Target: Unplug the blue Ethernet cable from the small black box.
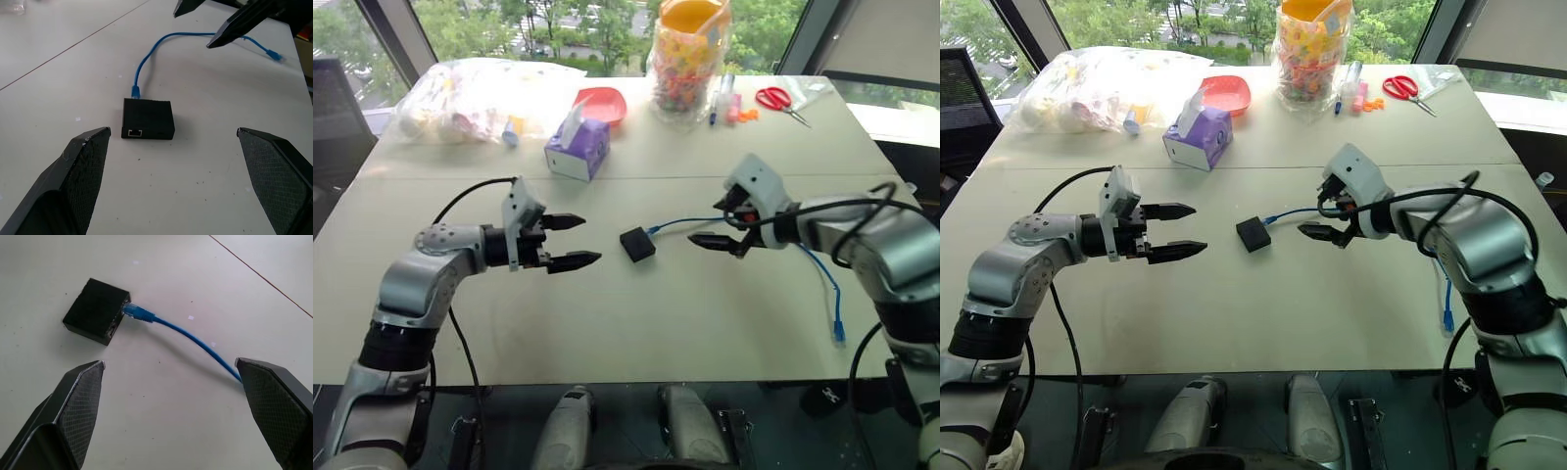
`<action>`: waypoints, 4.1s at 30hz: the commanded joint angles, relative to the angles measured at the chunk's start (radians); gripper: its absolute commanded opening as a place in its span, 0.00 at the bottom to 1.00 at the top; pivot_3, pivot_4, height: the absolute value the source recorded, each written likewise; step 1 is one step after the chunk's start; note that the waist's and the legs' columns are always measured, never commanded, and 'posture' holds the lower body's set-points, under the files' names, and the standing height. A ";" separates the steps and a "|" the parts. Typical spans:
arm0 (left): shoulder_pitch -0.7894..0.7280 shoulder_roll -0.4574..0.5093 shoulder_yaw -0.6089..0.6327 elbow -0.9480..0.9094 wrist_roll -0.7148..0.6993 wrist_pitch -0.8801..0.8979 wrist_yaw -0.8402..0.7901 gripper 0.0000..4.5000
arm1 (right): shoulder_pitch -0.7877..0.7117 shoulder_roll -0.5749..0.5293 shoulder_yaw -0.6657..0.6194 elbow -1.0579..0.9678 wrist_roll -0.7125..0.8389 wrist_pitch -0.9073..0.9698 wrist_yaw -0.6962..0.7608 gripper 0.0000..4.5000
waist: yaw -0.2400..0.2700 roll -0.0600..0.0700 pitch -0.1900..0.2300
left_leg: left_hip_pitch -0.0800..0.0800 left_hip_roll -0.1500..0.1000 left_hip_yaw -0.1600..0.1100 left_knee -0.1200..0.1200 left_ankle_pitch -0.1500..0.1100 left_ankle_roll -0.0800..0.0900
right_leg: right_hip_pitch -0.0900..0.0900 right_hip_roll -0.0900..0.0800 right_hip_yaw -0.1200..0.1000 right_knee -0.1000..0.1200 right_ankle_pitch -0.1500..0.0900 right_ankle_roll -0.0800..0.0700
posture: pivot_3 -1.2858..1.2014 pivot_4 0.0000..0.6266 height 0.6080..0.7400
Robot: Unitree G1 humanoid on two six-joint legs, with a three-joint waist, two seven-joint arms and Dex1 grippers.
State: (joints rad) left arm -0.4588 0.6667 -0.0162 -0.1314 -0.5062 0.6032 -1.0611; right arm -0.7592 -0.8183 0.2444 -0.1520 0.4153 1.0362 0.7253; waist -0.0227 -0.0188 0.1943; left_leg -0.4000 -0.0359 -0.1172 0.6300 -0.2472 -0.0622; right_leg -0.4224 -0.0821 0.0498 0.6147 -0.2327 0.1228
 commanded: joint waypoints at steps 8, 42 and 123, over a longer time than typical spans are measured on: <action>0.022 0.015 0.028 -0.077 -0.017 0.005 0.032 0.96 | -0.246 0.195 0.206 0.506 -0.239 -0.332 0.217 1.00 | 0.001 0.000 0.000 | -0.001 0.000 0.000 0.000 0.000 0.000 | -0.002 0.000 0.000 0.001 0.000 0.000 | 0.52 0.24 1.00; 0.011 0.009 0.033 -0.071 -0.024 0.008 0.055 1.00 | -0.119 0.266 0.193 0.343 -0.695 -0.790 0.236 0.01 | -0.016 0.000 0.000 | 0.006 -0.001 -0.001 0.000 0.002 -0.004 | -0.001 0.000 0.001 0.015 0.000 -0.001 | 0.52 0.24 1.00; -0.253 -0.179 -0.016 0.236 -0.052 0.078 -0.050 0.12 | 0.106 0.283 -0.009 -0.376 -0.650 -0.496 0.266 0.20 | -0.020 -0.001 0.000 | 0.007 -0.001 -0.001 0.002 0.002 -0.004 | 0.000 0.000 0.002 0.016 0.000 -0.001 | 0.52 0.24 1.00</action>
State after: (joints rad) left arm -0.6905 0.4712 -0.0374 0.1109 -0.5676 0.6964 -1.1072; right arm -0.6419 -0.5609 0.2889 -0.4442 -0.3259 0.4166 0.9600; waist -0.0428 -0.0199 0.1941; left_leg -0.3927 -0.0366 -0.1179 0.6319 -0.2448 -0.0662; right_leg -0.4219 -0.0817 0.0515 0.6304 -0.2323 0.1221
